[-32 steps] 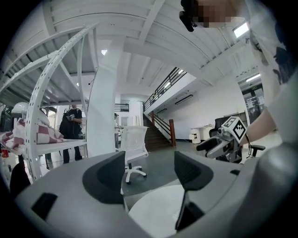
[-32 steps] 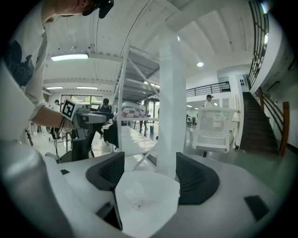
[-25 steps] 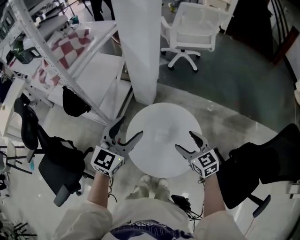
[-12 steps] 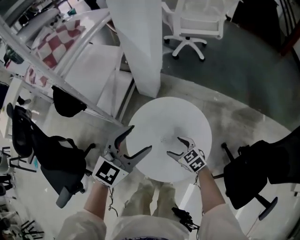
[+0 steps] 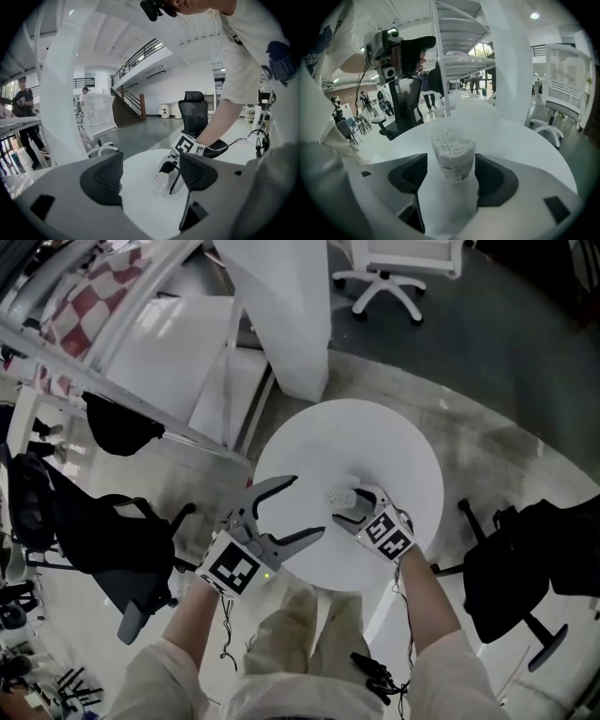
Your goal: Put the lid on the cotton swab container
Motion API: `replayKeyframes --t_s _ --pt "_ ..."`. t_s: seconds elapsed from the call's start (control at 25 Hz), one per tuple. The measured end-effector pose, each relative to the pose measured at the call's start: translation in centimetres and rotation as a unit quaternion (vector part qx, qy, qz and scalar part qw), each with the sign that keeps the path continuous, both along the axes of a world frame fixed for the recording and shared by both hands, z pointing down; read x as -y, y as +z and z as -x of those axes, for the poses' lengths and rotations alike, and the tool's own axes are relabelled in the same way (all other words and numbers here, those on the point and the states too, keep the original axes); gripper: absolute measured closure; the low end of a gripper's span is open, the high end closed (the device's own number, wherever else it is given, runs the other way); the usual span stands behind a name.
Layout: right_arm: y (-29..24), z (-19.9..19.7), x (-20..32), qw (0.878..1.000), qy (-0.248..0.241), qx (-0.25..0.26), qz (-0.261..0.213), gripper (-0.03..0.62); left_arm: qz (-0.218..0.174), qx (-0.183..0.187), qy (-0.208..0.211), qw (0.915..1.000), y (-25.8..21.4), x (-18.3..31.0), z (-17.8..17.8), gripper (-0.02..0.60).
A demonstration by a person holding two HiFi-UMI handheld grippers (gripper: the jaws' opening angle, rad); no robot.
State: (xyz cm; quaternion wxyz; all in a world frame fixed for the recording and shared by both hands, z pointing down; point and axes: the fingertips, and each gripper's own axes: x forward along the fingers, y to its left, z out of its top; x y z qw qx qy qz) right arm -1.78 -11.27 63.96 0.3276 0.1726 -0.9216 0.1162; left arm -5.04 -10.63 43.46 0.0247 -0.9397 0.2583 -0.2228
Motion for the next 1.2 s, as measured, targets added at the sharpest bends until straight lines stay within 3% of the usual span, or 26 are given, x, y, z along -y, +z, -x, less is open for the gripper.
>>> replayKeyframes --t_s 0.16,0.28,0.48,0.56,0.76,0.84,1.2 --pt "0.2 -0.1 0.5 1.000 -0.007 -0.005 -0.011 0.315 0.013 0.047 0.038 0.9981 2.6 0.1 -0.8 0.201" --pt "0.4 -0.1 0.6 1.000 -0.013 -0.006 -0.013 0.333 0.019 0.099 0.077 0.9920 5.2 0.3 -1.2 0.196" --pt "0.5 -0.3 0.5 1.000 -0.015 -0.002 -0.012 0.339 0.040 0.147 0.129 0.9799 8.7 1.1 -2.8 0.189" --pt "0.5 -0.2 0.5 1.000 -0.015 -0.001 -0.012 0.339 0.046 0.181 0.154 0.9702 10.3 1.5 -3.2 0.187" --pt "0.6 -0.1 0.5 1.000 -0.012 0.002 -0.012 0.339 0.049 0.283 0.217 0.9331 14.6 1.9 -3.9 0.176" --pt "0.6 -0.1 0.6 1.000 -0.012 0.002 -0.013 0.339 0.040 0.297 0.227 0.9267 15.2 2.2 -4.2 0.175" --pt "0.7 -0.2 0.7 1.000 -0.011 0.008 -0.011 0.341 0.034 0.311 0.238 0.9196 16.4 1.9 -5.0 0.175"
